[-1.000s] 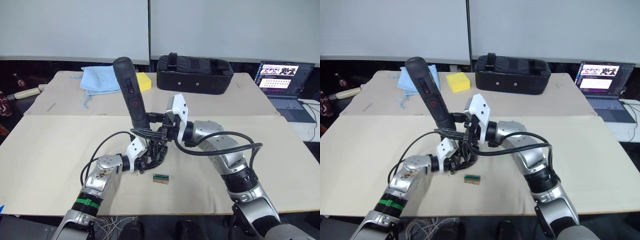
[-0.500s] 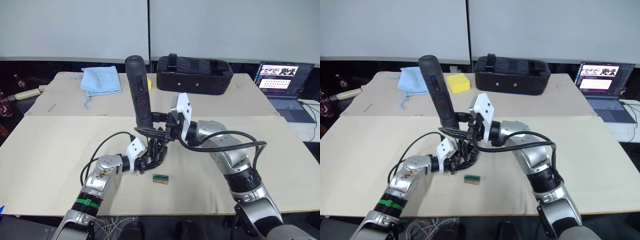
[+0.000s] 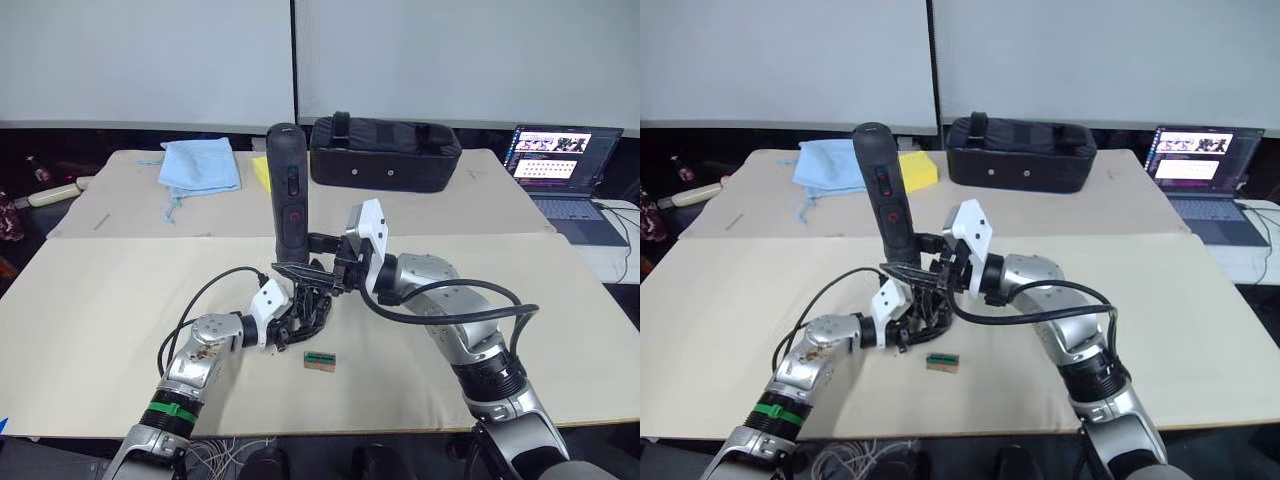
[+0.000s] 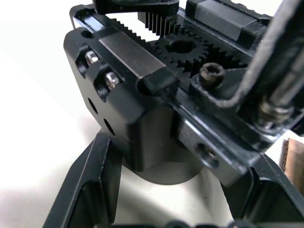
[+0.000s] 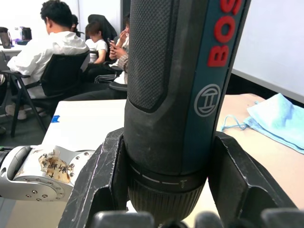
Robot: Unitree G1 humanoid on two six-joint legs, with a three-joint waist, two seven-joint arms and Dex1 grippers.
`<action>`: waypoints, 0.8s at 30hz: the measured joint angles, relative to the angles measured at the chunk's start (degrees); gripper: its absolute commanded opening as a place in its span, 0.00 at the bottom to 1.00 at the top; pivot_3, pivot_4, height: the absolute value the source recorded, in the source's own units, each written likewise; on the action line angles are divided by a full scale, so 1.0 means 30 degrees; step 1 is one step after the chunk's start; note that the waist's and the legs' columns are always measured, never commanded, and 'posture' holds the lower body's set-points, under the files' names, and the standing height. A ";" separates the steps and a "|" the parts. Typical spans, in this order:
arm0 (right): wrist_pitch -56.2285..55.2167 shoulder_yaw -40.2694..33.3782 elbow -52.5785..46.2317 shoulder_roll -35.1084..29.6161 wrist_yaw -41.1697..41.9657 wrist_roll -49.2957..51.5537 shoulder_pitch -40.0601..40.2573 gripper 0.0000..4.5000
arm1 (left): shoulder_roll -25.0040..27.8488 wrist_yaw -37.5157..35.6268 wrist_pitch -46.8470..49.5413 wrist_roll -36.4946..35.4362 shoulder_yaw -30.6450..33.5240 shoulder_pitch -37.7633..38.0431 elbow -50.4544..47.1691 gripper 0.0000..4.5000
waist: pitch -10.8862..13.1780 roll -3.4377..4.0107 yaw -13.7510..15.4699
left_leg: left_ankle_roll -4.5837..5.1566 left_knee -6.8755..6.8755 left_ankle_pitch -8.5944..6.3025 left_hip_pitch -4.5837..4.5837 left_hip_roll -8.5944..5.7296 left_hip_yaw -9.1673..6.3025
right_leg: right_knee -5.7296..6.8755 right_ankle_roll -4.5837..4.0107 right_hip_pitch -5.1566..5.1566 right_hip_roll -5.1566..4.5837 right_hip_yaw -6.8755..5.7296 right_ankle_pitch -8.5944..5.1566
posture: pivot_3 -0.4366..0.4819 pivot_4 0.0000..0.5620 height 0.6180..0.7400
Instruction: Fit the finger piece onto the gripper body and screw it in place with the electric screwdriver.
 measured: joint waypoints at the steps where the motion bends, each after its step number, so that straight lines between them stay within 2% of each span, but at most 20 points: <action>1: 0.0000 0.0054 -0.0001 -0.0001 -0.0034 -0.0005 -0.0003 0.43 | 0.0022 0.0001 0.0024 0.0000 0.0001 0.0003 -0.0002 0.51 | -0.0002 0.0003 -0.0021 | -0.0007 -0.0001 -0.0007 0.0011 0.0001 -0.0008 | -0.0003 -0.0001 0.0015 0.0000 -0.0004 -0.0004 | 0.48 0.27 1.00; 16: -0.0317 0.1655 0.0906 0.0012 -0.0414 -0.0759 -0.1790 0.43 | -0.0073 0.0163 -0.0210 -0.0049 0.0064 0.0092 0.0011 0.51 | 0.0017 0.0002 -0.0156 | -0.0042 -0.0022 -0.0031 0.0029 -0.0009 -0.0062 | -0.0032 0.0007 0.0041 -0.0062 -0.0043 -0.0014 | 0.48 0.27 1.00; 24: 0.0124 0.1405 0.0975 0.0032 -0.0379 -0.0228 -0.1666 0.43 | -0.0211 0.0231 -0.1069 -0.0031 0.0051 0.0190 0.0387 0.51 | 0.0015 0.0003 -0.0151 | -0.0047 -0.0033 -0.0034 0.0030 -0.0013 -0.0066 | -0.0041 0.0014 0.0042 -0.0125 -0.0067 -0.0018 | 0.48 0.27 1.00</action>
